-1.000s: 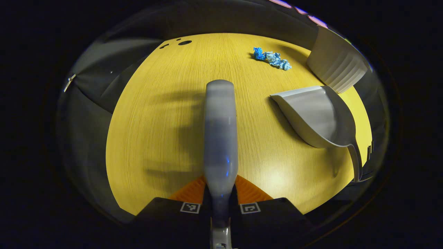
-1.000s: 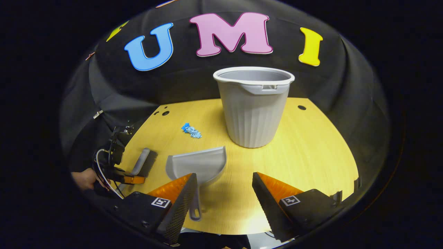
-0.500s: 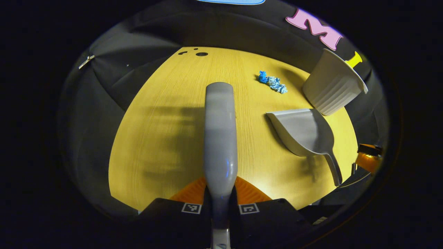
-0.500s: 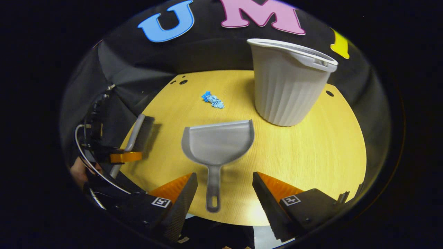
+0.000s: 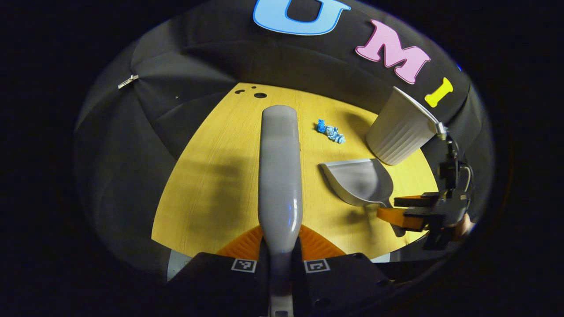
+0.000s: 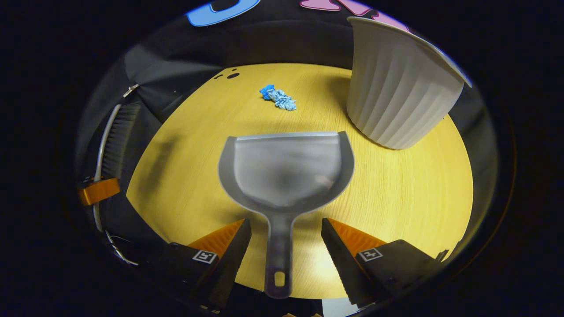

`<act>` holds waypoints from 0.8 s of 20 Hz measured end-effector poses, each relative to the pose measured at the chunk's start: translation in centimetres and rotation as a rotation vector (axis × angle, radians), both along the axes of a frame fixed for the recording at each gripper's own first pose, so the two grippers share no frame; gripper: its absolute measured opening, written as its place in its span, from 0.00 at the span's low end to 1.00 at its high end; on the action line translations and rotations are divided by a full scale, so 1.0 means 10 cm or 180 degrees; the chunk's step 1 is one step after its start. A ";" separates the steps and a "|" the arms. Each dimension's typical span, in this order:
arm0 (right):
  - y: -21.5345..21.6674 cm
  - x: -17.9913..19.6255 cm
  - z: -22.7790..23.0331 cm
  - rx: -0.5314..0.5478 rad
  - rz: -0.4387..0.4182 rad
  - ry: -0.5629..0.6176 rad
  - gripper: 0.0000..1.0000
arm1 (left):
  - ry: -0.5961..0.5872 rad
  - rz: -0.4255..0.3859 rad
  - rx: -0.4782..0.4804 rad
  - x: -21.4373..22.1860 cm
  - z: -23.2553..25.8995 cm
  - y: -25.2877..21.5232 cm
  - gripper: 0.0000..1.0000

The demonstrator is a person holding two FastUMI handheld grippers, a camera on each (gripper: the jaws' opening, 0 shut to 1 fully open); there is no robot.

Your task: Pick up the small broom and dustpan from the desktop, sweep the trash into the dustpan with the broom, and then empty the trash into the garbage bin.

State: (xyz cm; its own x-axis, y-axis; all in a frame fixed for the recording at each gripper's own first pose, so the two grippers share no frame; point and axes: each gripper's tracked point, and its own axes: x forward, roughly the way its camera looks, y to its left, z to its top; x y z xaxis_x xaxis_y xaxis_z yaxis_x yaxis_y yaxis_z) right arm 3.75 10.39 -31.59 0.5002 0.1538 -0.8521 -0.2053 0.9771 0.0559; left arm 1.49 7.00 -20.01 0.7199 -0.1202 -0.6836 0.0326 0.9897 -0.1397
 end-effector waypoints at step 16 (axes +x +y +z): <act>-0.01 0.16 -0.40 -0.0297 0.0075 0.0065 0.50 | 0.0152 0.0103 0.0070 -0.24 -0.05 0.00 0.25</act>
